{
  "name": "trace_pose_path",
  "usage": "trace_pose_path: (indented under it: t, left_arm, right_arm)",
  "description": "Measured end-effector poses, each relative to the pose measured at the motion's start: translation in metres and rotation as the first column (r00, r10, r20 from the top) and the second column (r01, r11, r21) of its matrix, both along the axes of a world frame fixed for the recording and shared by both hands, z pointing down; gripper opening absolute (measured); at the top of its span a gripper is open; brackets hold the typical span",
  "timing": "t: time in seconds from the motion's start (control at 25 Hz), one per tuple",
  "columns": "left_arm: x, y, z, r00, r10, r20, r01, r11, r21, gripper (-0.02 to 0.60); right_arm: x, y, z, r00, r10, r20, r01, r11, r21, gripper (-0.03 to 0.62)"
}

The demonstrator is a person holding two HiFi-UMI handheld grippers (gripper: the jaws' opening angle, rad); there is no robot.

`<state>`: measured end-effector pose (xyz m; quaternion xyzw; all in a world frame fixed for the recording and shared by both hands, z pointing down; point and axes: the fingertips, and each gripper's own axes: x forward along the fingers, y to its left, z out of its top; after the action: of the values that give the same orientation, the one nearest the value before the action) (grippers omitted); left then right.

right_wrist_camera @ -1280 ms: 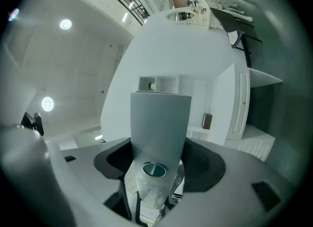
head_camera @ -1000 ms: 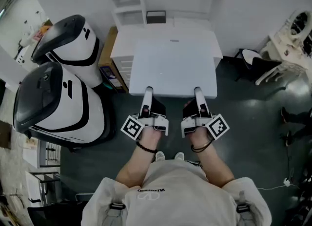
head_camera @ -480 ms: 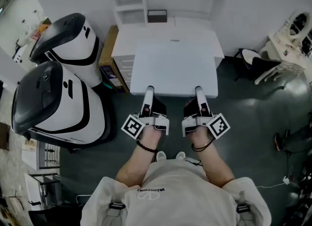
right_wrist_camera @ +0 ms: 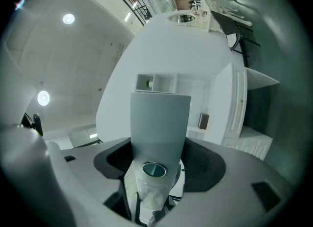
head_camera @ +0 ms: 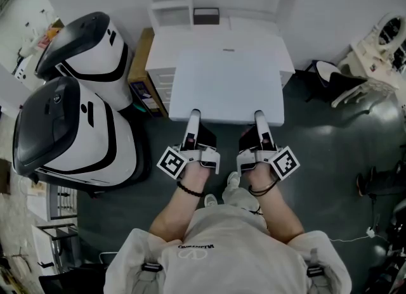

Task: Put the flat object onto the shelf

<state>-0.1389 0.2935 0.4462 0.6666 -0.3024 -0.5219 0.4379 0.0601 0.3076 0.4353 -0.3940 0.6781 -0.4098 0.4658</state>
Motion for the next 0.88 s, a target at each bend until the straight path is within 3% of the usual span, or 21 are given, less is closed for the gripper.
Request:
trace_pose_path:
  t: [0.44, 0.88]
  left_arm:
    - [0.01, -0.042, 0.0, 1.0, -0.01, 0.006, 0.01, 1.0, -0.008, 0.282]
    - [0.044, -0.117, -0.003, 0.998, -0.05, 0.022, 0.051, 0.999, -0.009, 0.282]
  right_arm:
    - [0.01, -0.043, 0.002, 1.0, -0.013, 0.014, 0.013, 1.0, -0.003, 0.302]
    - [0.044, -0.126, 0.002, 0.998, -0.055, 0.021, 0.056, 0.998, -0.013, 0.302]
